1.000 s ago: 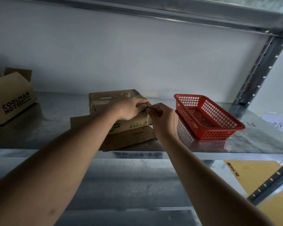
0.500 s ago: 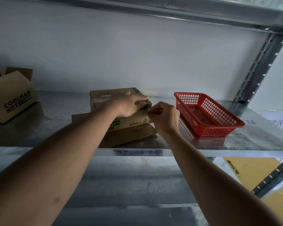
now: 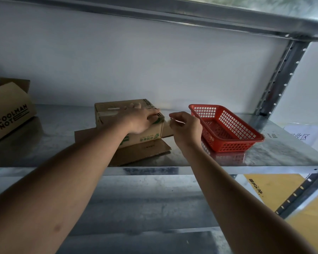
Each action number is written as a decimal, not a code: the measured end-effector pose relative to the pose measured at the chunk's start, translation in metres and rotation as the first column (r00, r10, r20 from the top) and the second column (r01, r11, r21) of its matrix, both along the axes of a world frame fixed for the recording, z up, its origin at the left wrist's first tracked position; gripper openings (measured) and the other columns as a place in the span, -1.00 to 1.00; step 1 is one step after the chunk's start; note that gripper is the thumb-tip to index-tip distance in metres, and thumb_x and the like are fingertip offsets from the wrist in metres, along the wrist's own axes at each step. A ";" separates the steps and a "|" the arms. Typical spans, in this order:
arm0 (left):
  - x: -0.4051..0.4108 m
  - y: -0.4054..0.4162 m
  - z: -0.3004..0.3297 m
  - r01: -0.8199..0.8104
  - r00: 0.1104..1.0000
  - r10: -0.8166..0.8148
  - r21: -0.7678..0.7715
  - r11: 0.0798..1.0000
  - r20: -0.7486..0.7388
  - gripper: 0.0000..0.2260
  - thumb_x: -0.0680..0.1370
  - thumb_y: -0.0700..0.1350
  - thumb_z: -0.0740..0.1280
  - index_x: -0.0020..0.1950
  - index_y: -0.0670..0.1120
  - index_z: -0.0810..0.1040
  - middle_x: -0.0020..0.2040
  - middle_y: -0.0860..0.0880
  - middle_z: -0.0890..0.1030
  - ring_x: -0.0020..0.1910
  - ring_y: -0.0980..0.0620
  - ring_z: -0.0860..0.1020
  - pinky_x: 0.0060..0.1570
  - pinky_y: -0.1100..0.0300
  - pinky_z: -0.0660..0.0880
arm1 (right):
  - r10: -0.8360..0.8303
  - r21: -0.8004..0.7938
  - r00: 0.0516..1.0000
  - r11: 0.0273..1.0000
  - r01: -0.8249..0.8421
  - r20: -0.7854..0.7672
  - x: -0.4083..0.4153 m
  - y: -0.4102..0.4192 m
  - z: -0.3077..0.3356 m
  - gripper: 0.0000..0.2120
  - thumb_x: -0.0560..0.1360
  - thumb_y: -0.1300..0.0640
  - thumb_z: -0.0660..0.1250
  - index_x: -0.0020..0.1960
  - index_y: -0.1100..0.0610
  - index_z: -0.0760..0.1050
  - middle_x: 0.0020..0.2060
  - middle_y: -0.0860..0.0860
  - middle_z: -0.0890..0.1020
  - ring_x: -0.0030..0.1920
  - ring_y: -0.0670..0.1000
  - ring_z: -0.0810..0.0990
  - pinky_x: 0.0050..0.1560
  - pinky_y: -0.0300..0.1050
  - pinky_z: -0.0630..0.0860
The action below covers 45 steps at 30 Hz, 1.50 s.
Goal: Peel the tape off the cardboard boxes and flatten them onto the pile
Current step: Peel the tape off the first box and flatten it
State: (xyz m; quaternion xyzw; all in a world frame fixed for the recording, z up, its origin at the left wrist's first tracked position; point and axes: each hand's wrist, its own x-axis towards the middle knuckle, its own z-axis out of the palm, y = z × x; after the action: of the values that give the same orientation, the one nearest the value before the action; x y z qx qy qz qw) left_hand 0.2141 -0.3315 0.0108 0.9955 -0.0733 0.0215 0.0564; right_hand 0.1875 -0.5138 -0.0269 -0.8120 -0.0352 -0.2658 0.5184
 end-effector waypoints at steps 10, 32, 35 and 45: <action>-0.009 -0.042 0.005 0.079 0.997 -0.078 -0.043 0.996 0.019 -0.55 0.73 0.24 -0.01 0.64 0.30 0.17 0.61 -0.19 0.28 0.58 -0.27 0.23 0.47 -0.13 0.27 | -0.124 -0.113 0.991 0.985 0.128 0.046 0.000 -0.031 0.019 -0.78 0.47 0.07 0.56 0.08 0.11 0.74 0.00 0.02 0.76 0.04 0.00 0.69 0.17 -0.02 0.56; -0.019 -0.122 0.016 0.002 1.000 -0.005 -0.163 0.987 -0.023 -0.59 0.74 0.13 0.12 0.61 0.28 0.27 0.58 -0.10 0.33 0.32 -0.13 0.50 -0.16 0.16 0.35 | -0.150 -0.569 0.947 0.821 -0.040 -0.283 0.046 -0.146 0.035 -0.73 0.57 0.08 0.49 0.09 0.27 0.56 -0.14 0.12 0.63 -0.25 0.02 0.62 -0.40 -0.23 0.41; -0.018 -0.123 0.016 -0.013 1.000 0.009 -0.146 0.989 -0.029 -0.58 0.73 0.15 0.11 0.61 0.31 0.24 0.58 -0.13 0.31 0.41 -0.18 0.45 0.03 0.08 0.42 | -0.165 -0.557 0.940 0.830 -0.032 -0.300 0.052 -0.150 0.036 -0.70 0.54 0.07 0.51 0.04 0.24 0.47 -0.21 0.09 0.56 -0.23 0.05 0.60 -0.29 -0.13 0.51; -0.014 -0.128 0.013 -0.048 0.997 0.041 -0.110 0.993 -0.062 -0.57 0.72 0.20 0.07 0.61 0.37 0.18 0.63 -0.15 0.21 0.56 -0.28 0.26 0.45 -0.11 0.35 | -0.185 -0.530 0.940 0.848 0.005 -0.287 0.059 -0.161 0.030 -0.87 0.55 0.26 0.44 0.06 0.27 0.56 -0.15 0.12 0.61 -0.17 0.10 0.62 -0.24 -0.07 0.54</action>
State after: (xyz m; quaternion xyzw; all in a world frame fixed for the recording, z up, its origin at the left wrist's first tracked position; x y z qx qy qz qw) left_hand 0.1997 -0.4599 0.0239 0.9924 -0.0480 -0.0027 0.1133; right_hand 0.2460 -0.6751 0.0031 -0.9552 0.0213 -0.1336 0.2633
